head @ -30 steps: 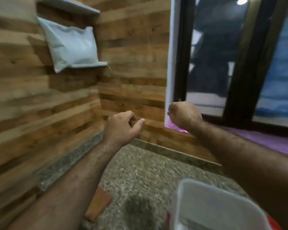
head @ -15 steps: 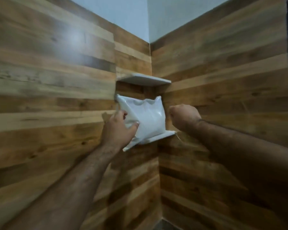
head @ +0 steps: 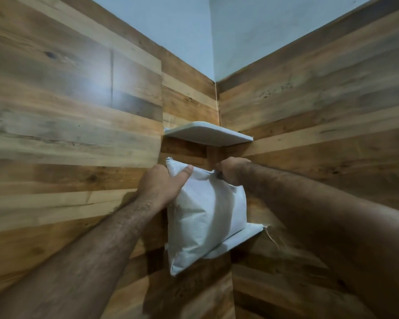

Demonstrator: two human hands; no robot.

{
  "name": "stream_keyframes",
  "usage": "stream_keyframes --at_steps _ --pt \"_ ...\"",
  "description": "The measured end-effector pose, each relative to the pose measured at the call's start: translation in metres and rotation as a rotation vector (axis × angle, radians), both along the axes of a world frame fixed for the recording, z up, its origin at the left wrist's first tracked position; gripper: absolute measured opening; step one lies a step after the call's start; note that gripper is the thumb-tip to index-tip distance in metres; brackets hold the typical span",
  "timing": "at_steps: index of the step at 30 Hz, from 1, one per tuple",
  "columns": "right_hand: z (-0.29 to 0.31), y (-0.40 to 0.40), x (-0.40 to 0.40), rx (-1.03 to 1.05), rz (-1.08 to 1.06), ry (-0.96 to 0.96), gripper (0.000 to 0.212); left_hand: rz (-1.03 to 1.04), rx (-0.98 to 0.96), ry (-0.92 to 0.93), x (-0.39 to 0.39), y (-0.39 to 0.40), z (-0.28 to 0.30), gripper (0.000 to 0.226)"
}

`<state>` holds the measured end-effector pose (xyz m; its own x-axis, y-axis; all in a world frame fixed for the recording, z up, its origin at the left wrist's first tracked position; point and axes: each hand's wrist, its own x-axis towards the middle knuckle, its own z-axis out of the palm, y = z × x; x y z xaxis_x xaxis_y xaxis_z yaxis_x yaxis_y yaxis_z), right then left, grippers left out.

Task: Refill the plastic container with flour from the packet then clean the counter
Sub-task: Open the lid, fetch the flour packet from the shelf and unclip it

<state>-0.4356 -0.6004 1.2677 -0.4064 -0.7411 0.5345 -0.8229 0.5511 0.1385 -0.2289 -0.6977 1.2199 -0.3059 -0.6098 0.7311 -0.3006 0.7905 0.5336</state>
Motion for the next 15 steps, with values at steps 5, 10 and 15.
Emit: stream_keyframes --at_steps 5,10,15 --pt "-0.003 -0.005 -0.010 -0.140 0.067 0.018 0.027 0.055 -0.201 -0.002 -0.007 0.001 0.000 0.054" --pt "0.014 0.022 0.005 -0.110 0.026 0.091 0.026 0.081 -0.343 0.061 0.001 0.026 0.003 0.049" --pt "0.027 0.076 0.029 -0.106 -0.032 0.123 0.017 -0.024 -0.383 0.222 0.016 0.063 0.007 0.051"
